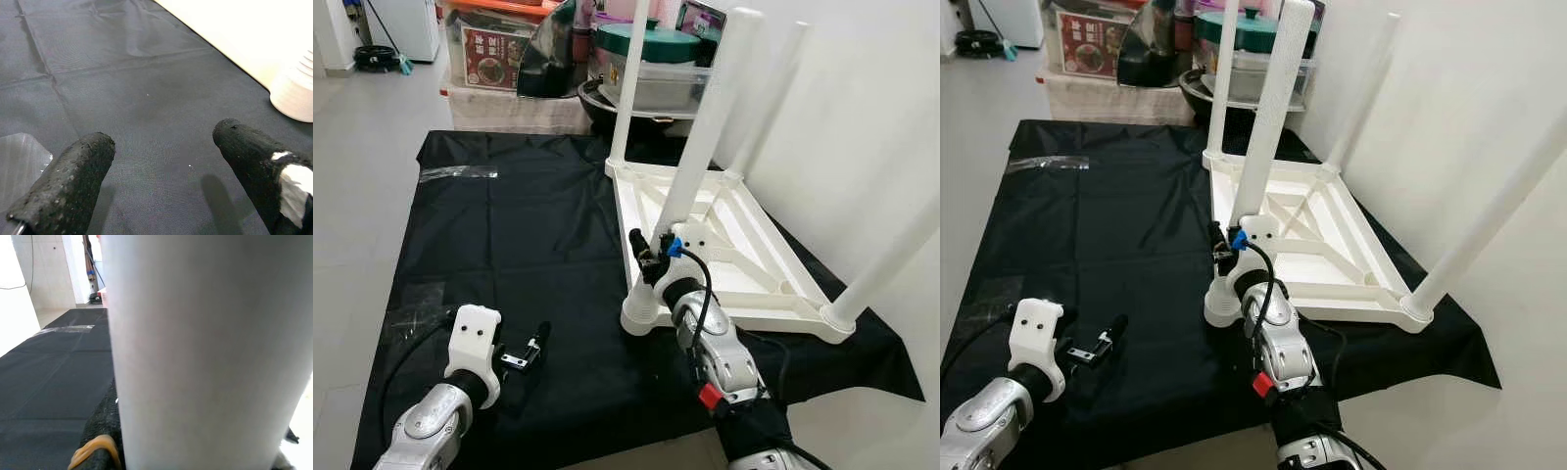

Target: Building children table

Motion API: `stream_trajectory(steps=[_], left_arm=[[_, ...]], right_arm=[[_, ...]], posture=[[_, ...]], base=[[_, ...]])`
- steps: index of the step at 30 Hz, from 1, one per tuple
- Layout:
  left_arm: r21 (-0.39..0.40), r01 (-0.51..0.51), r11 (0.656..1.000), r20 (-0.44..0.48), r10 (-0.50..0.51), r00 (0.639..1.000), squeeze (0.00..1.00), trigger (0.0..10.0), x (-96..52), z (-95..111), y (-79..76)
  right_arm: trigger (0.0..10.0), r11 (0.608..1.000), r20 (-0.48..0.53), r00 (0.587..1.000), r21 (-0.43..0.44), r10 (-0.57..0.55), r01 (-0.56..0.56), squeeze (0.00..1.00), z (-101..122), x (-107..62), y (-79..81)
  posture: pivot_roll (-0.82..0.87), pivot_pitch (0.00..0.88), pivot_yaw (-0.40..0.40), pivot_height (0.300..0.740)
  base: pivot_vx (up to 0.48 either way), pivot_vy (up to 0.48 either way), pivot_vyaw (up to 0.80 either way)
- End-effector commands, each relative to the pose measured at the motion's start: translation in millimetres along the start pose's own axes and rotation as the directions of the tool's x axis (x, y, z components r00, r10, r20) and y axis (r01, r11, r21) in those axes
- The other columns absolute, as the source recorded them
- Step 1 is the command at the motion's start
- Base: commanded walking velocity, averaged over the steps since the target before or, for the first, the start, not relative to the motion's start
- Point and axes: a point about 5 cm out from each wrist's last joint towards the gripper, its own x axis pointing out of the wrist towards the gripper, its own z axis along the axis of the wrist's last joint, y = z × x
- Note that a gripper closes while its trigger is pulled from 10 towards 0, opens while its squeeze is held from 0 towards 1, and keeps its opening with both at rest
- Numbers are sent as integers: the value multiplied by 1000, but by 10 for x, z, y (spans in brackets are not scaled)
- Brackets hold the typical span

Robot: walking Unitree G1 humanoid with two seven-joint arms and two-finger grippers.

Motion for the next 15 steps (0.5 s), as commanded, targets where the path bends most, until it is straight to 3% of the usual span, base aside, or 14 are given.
stream_trajectory(steps=[1,5,6,7,9,10,11,13,14,15], left_arm=[[3,16,1000,-10,-16,1000,0,10000,25,-24,-43],[4,15,1000,-10,-15,1000,0,10000,23,-24,-42],[4,15,1000,-11,-15,1000,0,10000,24,-26,-41],[4,15,1000,-11,-15,1000,0,10000,24,-27,-41],[4,15,1000,-11,-15,1000,0,10000,24,-27,-41],[5,15,1000,-11,-15,1000,0,10000,25,-29,-41],[5,15,1000,-12,-15,1000,0,10000,26,-30,-42],[5,16,1000,-12,-16,1000,0,10000,27,-30,-42],[6,16,1000,-12,-16,1000,0,10000,28,-29,-44],[6,16,1000,-12,-16,1000,0,10000,29,-29,-45]], right_arm=[[0,998,-38,997,4,-70,70,0,-80,-46,-145],[0,998,-34,997,5,-69,69,0,-63,-45,-139],[941,998,-34,997,2,-66,66,0,-56,-43,-136],[4392,998,-35,997,-1,-63,63,0,-50,-40,-132],[4392,998,-35,997,-1,-63,63,0,-50,-40,-132],[4980,998,-37,998,-5,-59,59,0,-47,-36,-127],[6824,998,-40,998,-7,-56,56,0,-47,-34,-124],[6824,999,-42,998,-8,-54,54,0,-47,-33,-123],[10000,999,-45,998,-10,-53,53,0,-47,-33,-123],[10000,999,-47,997,-11,-53,53,0,-47,-33,-123]], posture=[[88,0,-144,740],[88,0,-144,740],[87,0,-144,740],[87,0,-144,740],[87,0,-144,740],[87,0,-144,740],[87,0,-144,740],[87,0,-144,740],[84,0,-144,740],[84,0,-144,740]], base=[[0,0,0],[0,0,0],[0,0,0],[0,0,0],[0,0,0],[0,0,0],[0,0,0],[0,0,0],[0,0,0],[0,0,0]])
